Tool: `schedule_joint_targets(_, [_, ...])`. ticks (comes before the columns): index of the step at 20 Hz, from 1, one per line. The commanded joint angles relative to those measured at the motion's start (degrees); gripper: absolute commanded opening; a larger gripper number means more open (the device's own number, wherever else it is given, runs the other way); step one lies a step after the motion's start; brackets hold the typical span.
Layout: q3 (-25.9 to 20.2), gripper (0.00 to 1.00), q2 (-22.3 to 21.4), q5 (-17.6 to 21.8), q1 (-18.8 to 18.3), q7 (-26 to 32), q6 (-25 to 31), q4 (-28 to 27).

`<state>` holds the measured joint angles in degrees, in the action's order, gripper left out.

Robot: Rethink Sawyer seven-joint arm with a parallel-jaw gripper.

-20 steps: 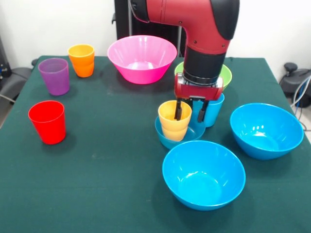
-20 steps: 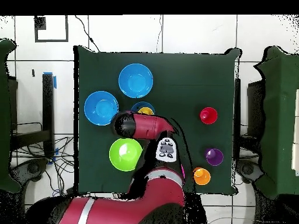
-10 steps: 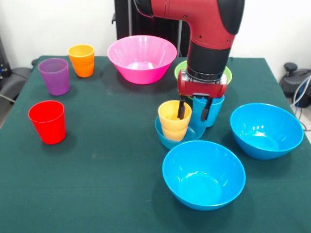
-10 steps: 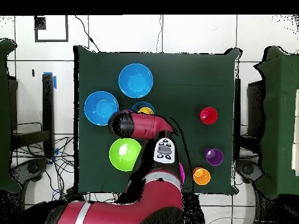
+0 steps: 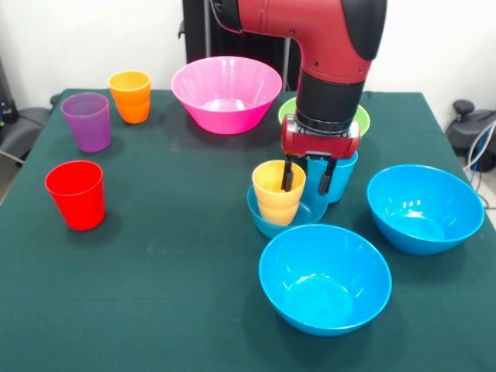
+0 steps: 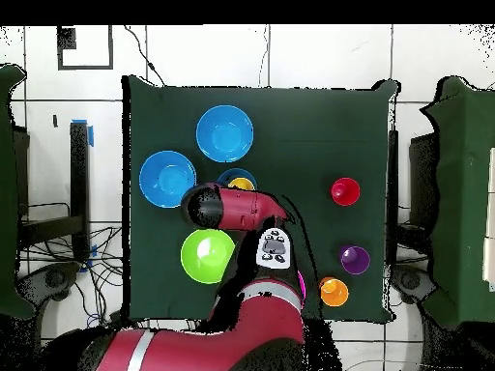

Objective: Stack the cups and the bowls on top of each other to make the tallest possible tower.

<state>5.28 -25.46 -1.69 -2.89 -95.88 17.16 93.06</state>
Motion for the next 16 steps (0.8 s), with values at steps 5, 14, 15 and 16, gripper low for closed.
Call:
schedule_joint_targets(5, [-6.1,1.0,2.0,-1.1,0.7,-9.2,-0.1,2.5])
schedule_joint_targets(14, [-5.7,1.0,1.9,-1.5,1.5,-10.1,-0.2,2.9])
schedule_joint_targets(15, [-5.7,1.0,1.8,-1.6,1.6,-10.3,-0.3,3.0])
schedule_joint_targets(16, [-5.6,1.0,1.8,-1.7,1.9,-10.5,-0.2,3.0])
